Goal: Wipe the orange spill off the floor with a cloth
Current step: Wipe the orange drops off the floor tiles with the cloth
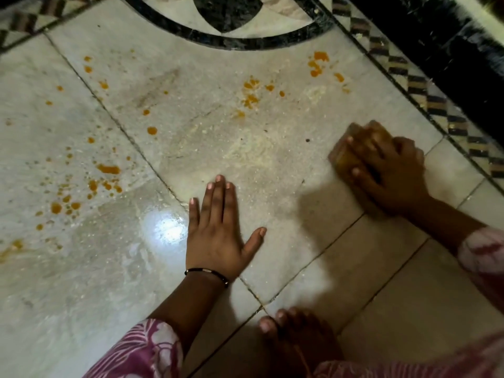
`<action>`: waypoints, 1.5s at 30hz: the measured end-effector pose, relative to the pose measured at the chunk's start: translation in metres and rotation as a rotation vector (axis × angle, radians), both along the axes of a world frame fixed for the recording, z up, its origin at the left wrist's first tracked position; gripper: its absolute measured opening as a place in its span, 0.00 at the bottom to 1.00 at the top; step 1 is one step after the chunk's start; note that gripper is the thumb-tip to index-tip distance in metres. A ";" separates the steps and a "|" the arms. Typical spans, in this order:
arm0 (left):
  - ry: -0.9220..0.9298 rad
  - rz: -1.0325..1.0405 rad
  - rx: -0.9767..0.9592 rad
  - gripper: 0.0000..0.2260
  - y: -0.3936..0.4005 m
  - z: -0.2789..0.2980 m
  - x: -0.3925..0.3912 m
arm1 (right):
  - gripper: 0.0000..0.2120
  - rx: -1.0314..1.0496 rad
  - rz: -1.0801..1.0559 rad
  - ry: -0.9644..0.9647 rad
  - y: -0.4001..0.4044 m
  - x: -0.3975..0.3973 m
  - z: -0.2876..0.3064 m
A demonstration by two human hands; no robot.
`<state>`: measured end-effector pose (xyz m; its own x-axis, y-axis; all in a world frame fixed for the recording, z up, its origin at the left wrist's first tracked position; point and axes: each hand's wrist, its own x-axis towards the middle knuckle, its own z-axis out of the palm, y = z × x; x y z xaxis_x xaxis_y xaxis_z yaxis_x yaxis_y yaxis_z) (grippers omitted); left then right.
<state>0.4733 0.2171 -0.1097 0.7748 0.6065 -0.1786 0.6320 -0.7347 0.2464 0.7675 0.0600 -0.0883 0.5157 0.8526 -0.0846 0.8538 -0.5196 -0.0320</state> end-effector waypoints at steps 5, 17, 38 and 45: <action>-0.010 -0.004 0.024 0.41 0.001 0.002 0.000 | 0.33 -0.035 -0.085 -0.084 0.087 -0.015 0.003; 0.046 -0.073 0.102 0.42 0.056 0.000 0.038 | 0.29 0.048 -0.121 0.018 0.032 0.039 -0.005; 0.038 -0.094 0.071 0.42 0.053 0.001 0.038 | 0.29 -0.037 -0.237 0.015 0.183 0.084 0.000; 0.040 -0.092 0.073 0.42 0.054 0.000 0.038 | 0.27 0.022 0.284 0.023 0.155 -0.031 -0.007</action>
